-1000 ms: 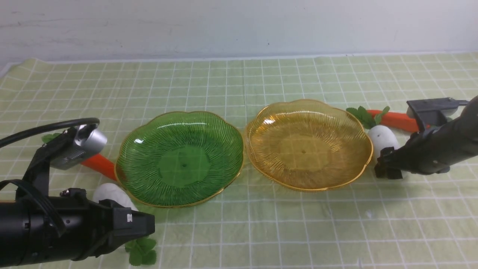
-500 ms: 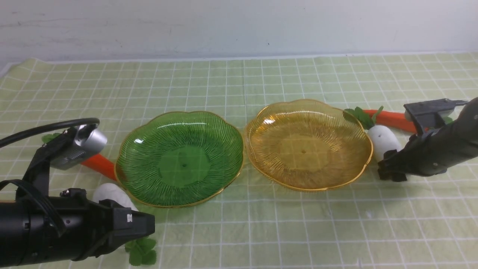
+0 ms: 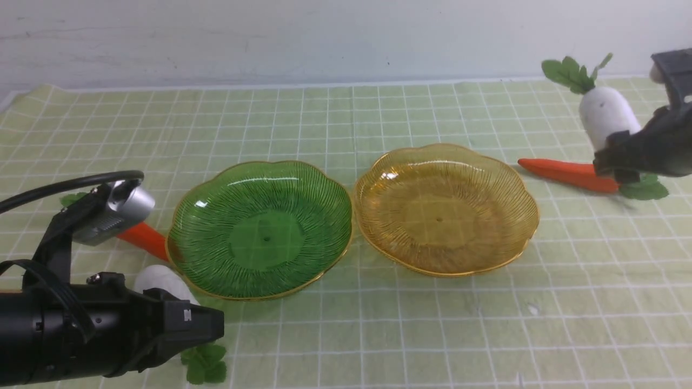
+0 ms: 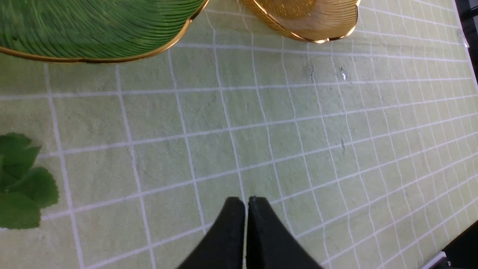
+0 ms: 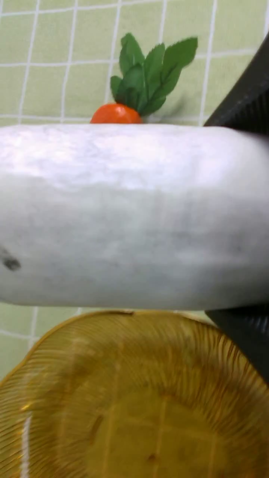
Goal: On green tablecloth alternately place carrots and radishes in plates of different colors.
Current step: 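Place the white radish on the plate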
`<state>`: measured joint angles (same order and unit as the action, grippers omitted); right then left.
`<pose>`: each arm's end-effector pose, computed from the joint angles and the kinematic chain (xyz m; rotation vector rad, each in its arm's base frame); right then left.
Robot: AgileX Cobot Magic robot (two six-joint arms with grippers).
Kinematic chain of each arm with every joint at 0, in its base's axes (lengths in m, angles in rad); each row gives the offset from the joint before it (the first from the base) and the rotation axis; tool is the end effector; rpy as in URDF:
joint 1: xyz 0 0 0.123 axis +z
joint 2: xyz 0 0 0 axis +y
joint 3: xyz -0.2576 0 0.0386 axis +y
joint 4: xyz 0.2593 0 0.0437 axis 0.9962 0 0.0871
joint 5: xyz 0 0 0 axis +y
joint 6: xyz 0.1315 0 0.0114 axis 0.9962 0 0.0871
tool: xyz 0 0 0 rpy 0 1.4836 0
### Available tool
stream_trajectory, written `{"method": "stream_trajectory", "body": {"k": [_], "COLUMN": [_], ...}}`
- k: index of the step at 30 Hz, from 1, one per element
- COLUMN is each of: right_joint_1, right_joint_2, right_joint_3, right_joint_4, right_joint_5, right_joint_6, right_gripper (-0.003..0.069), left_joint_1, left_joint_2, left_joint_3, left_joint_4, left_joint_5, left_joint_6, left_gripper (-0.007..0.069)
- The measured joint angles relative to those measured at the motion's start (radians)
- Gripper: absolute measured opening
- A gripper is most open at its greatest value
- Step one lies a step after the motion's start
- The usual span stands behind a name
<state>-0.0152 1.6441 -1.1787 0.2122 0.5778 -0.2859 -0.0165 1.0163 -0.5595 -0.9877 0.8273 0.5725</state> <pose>0.3855 0.0093 0.1934 -0.1623 2.5046 0.0949 0.2117 -0.0847 0.2050 0.0310 2.4297 -0.9230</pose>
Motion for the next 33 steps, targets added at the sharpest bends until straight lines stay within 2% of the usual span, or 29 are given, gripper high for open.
{"method": "stream_trajectory", "body": {"k": [1,4,9,13,21,28,33], "right_joint_1": [0.023,0.072,0.155,0.190,0.198,0.198,0.194], "right_joint_2": [0.002,0.026,0.110,0.178,0.209,0.209,0.209], "right_joint_3": [-0.001,-0.001,-0.002,-0.003,-0.006,-0.032,-0.129], "right_joint_4": [0.066,0.154,0.240,0.254,0.259,0.238,0.157], "right_joint_5": [0.004,0.011,0.013,0.016,0.025,0.068,0.116], "right_joint_6": [0.003,-0.017,-0.090,-0.111,-0.115,-0.115,-0.104], "right_gripper": [0.0466,0.0466,0.0466,0.0466,0.0472,0.0621,0.0641], "left_joint_1": [0.000,0.000,0.000,0.000,0.000,0.001,0.001], "left_joint_2": [0.000,0.000,0.000,0.000,0.000,0.000,0.000], "left_joint_3": [0.000,0.000,0.000,0.000,0.000,0.000,0.000], "left_joint_4": [0.000,0.000,0.000,0.000,0.000,0.018,0.021], "left_joint_5": [0.000,0.000,-0.001,-0.001,-0.009,-0.017,-0.017], "left_joint_6": [0.000,0.000,0.000,0.000,0.000,0.000,0.000], "left_gripper": [-0.0007,-0.0007,-0.0007,-0.0007,-0.0007,-0.0007,-0.0007]}}
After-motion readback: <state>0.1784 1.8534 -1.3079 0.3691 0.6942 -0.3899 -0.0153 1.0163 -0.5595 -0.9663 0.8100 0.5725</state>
